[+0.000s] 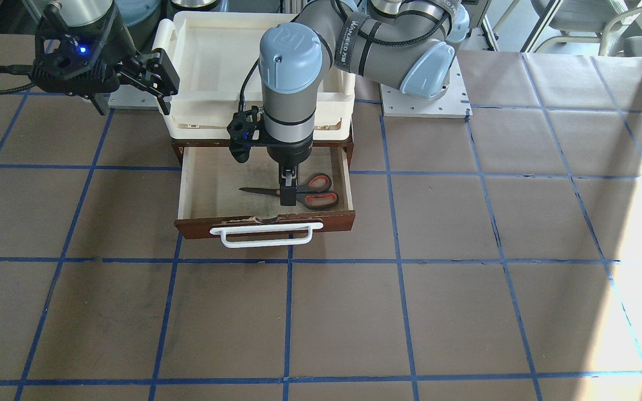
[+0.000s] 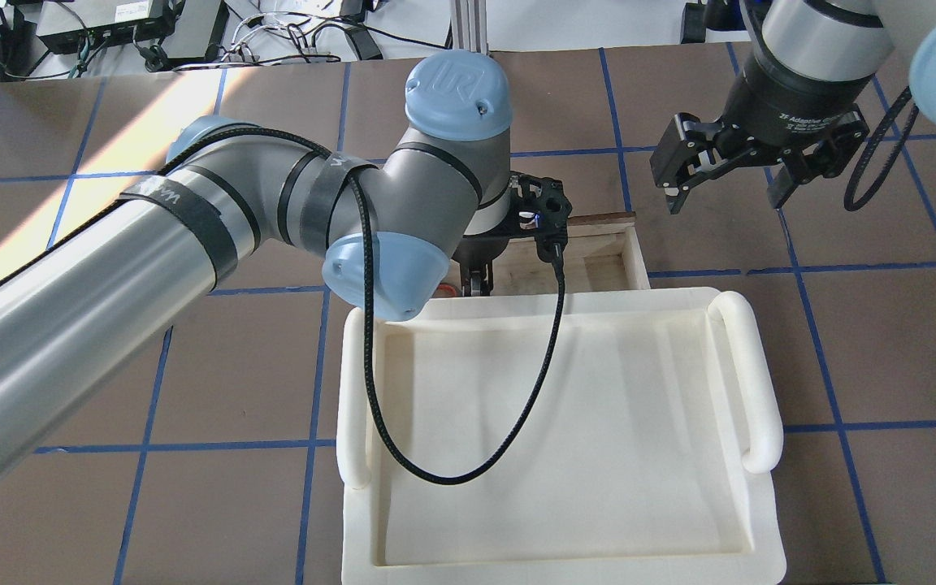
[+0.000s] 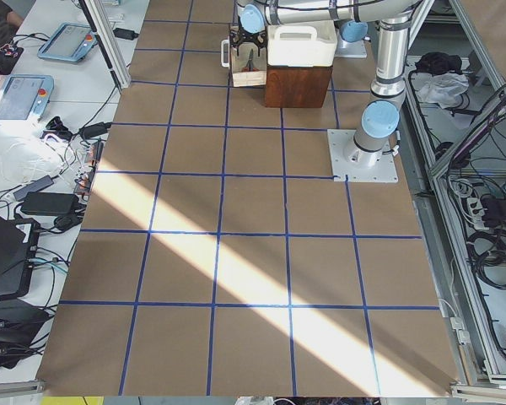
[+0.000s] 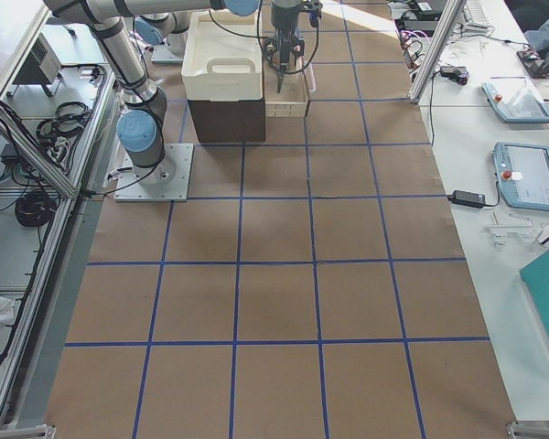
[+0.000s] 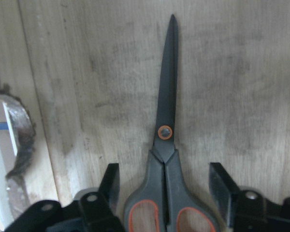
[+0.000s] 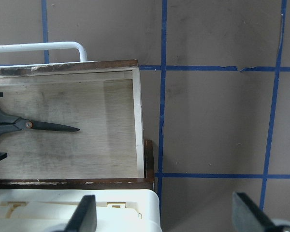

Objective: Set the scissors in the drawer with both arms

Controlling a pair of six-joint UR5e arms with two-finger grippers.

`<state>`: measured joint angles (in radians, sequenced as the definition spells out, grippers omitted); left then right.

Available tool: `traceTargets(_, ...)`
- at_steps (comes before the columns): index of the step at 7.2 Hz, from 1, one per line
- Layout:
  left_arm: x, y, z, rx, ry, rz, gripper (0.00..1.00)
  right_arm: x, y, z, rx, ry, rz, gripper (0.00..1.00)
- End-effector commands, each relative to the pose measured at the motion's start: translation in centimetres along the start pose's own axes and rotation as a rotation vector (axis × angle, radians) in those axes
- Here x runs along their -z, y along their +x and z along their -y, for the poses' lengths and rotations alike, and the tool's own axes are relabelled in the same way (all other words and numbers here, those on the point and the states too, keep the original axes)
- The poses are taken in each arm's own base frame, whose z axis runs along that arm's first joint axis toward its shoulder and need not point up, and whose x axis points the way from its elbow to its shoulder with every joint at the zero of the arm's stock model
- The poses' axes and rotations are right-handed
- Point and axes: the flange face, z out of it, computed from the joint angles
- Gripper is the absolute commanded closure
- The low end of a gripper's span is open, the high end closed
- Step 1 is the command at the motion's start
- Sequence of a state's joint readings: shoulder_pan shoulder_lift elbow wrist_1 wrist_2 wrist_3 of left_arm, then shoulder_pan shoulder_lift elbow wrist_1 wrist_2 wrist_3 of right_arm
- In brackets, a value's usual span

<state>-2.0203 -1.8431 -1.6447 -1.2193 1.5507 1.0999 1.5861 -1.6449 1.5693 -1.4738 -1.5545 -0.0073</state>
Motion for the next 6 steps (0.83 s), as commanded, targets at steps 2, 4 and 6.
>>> traceTargets(2, 5.6, 0.2, 0.1, 0.31, 0.075, 0.031, 0.07, 0.0, 0.0, 0.0, -0.001, 0.003, 0.001, 0.0)
traceTargets(4, 10.5, 0.1, -1.0, 0.554, 0.118, 0.084, 0.0, 0.0, 0.0, 0.2, -0.003, 0.008, 0.001, 0.0)
traceTargets(6, 14.1, -1.0, -5.3, 0.861, 0.124, 0.085, 0.0, 0.0, 0.0, 0.3, -0.003, 0.009, -0.001, 0.0)
